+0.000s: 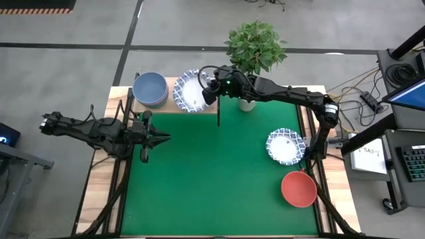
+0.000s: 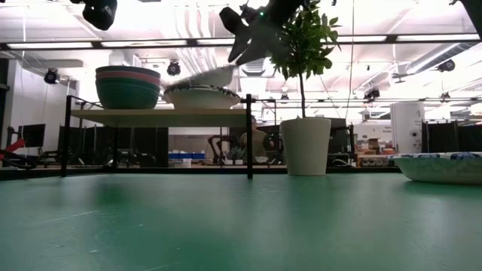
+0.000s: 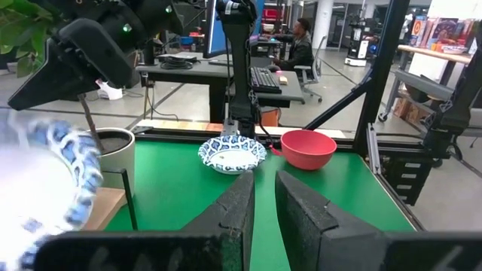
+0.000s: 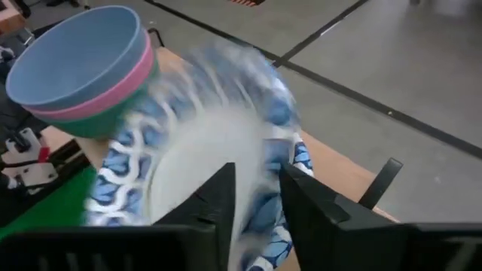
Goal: Place and stack bowls onto a shelf
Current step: Stack the white patterned bowl on top of the white patterned bowl on the shelf, then stack the orange bowl on top of the blue bowl on the shelf
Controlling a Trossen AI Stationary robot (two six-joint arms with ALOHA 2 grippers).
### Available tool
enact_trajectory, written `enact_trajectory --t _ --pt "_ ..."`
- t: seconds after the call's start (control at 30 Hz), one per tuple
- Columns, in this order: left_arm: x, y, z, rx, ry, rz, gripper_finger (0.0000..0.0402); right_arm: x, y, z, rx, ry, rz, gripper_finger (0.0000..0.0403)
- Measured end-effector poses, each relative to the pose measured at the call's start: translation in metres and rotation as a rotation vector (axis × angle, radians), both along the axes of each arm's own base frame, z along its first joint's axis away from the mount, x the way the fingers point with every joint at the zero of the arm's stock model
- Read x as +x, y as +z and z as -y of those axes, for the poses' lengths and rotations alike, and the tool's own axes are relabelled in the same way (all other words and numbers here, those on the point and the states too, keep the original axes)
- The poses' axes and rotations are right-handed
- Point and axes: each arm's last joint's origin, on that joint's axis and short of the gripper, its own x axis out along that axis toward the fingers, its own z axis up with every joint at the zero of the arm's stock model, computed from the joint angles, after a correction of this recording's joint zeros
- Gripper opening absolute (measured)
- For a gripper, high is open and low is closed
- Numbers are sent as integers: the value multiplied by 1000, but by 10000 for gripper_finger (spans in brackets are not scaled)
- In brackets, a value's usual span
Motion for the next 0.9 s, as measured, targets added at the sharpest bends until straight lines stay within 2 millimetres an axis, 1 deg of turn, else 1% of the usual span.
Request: enact_trajectory --t 0.13,0.23,0.33,0.43,0.53,0.67,0.77,0.9 --pt "0 0 0 0 0 0 38 0 0 0 -13 -2 -9 125" --pt "0 0 0 0 0 0 38 0 0 0 -22 5 -15 138" --pt "0 0 0 0 0 0 38 1 0 -4 -44 38 -33 145" --pt "0 0 0 0 0 -1 38 4 1 -14 -80 90 -61 144" --pt "0 -1 0 2 0 -6 38 7 3 -30 -136 164 -94 136" --pt "1 -2 0 3 0 -14 38 9 9 -61 -192 266 -120 124" --pt "3 -3 1 6 0 -24 38 4 14 -85 -197 332 -146 121" --pt "8 -4 2 8 0 -34 38 -10 17 -114 -146 392 -211 121"
